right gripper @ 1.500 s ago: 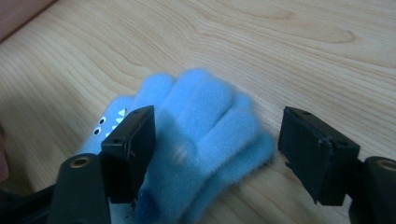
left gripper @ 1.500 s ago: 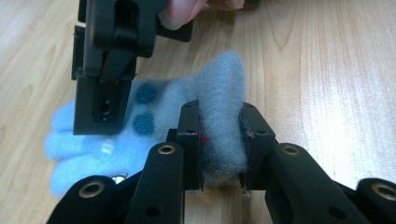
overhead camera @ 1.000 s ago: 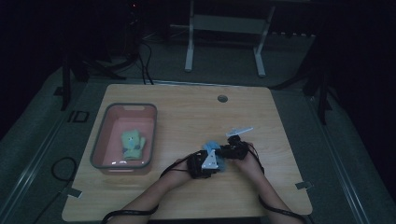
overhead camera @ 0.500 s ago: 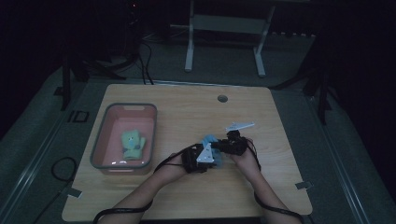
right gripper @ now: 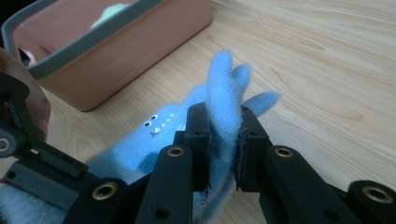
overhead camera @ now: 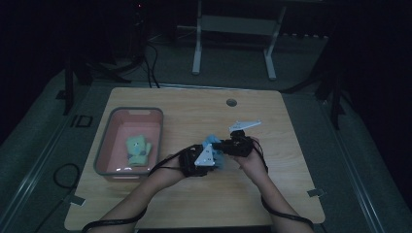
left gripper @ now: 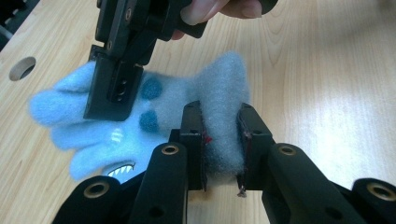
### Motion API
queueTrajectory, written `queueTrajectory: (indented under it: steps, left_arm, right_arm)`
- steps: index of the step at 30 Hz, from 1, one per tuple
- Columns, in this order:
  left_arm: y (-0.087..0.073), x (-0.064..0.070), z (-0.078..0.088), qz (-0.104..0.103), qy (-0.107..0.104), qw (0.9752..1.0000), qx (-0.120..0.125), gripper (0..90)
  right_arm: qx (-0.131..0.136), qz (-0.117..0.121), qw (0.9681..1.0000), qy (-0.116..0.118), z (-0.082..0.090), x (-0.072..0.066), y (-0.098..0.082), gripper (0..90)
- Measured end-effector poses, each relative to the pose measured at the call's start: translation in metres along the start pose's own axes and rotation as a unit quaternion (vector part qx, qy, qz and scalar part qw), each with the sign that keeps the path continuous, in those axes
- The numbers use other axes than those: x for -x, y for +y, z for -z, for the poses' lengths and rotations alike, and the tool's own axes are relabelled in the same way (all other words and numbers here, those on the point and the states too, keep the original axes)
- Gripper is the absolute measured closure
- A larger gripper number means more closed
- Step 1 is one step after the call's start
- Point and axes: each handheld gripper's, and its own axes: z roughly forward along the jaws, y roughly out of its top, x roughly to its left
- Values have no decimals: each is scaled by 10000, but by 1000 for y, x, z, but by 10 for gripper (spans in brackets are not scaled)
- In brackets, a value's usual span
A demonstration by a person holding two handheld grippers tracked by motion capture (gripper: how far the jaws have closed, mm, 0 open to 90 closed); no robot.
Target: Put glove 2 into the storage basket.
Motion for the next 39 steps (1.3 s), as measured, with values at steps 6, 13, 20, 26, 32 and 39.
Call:
queueTrajectory:
  steps: [6, 13, 20, 26, 32, 39]
  left_arm:
    - [-1, -2, 13, -12, 65, 9999, -144, 765]
    - [-3, -6, 30, 22, 173, 9996, -200, 765]
    - [-7, -8, 46, 73, 287, 9993, -237, 765]
    - [-16, -13, 58, 167, 395, 9987, -293, 766]
    - [-32, -21, 80, 312, 526, 9975, -364, 766]
    - [-50, -27, 98, 527, 641, 9959, -350, 766]
  right_arm:
    - [7, 97, 9999, 57, -5, -11, 12, 786]
    - [38, 249, 9997, 79, -10, -22, 27, 787]
    - [88, 340, 9992, 167, -16, -33, 42, 788]
    - [33, 406, 9987, 311, -30, -40, 59, 788]
    - [62, 532, 9977, 405, -46, -55, 77, 788]
    - [12, 711, 9962, 503, -63, -72, 97, 790]
